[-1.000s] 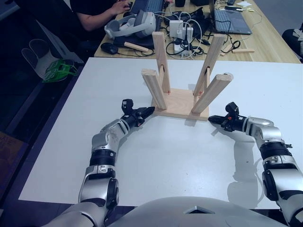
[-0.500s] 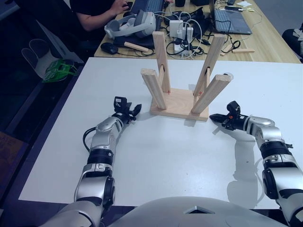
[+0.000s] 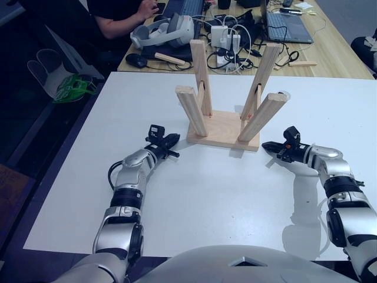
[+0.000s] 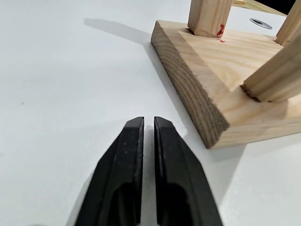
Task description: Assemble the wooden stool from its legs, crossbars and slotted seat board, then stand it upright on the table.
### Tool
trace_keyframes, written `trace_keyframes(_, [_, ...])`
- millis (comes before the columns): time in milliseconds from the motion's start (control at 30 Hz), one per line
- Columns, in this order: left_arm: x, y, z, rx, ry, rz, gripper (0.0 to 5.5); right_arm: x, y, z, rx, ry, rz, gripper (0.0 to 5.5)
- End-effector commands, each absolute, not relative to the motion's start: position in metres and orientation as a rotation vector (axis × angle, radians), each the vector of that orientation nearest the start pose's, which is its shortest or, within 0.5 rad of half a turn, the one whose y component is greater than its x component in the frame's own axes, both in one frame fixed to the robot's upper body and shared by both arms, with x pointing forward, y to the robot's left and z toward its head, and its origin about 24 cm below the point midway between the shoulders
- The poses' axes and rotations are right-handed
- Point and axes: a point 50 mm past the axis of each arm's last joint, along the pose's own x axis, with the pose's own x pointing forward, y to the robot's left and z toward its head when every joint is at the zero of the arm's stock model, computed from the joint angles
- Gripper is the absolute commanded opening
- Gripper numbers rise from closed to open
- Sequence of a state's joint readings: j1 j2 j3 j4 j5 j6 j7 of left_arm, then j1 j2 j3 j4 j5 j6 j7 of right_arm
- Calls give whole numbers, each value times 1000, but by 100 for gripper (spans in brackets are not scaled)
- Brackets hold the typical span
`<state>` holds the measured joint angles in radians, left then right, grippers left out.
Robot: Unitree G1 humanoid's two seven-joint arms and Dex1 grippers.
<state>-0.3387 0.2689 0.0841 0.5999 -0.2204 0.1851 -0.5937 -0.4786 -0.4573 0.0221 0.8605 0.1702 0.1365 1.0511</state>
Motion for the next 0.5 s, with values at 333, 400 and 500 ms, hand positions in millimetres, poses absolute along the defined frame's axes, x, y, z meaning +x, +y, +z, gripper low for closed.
trace_keyframes(333, [294,178,-7,-274,447,-552,1,294,-219,-4,41,620,834,0])
trace_keyframes(400, [294,178,-7,-274,446,-560,1,294,-216,-2,46,618,836,0])
trace_keyframes(500, [294,179,-7,-283,447,-579,1,294,-215,-1,56,623,835,0])
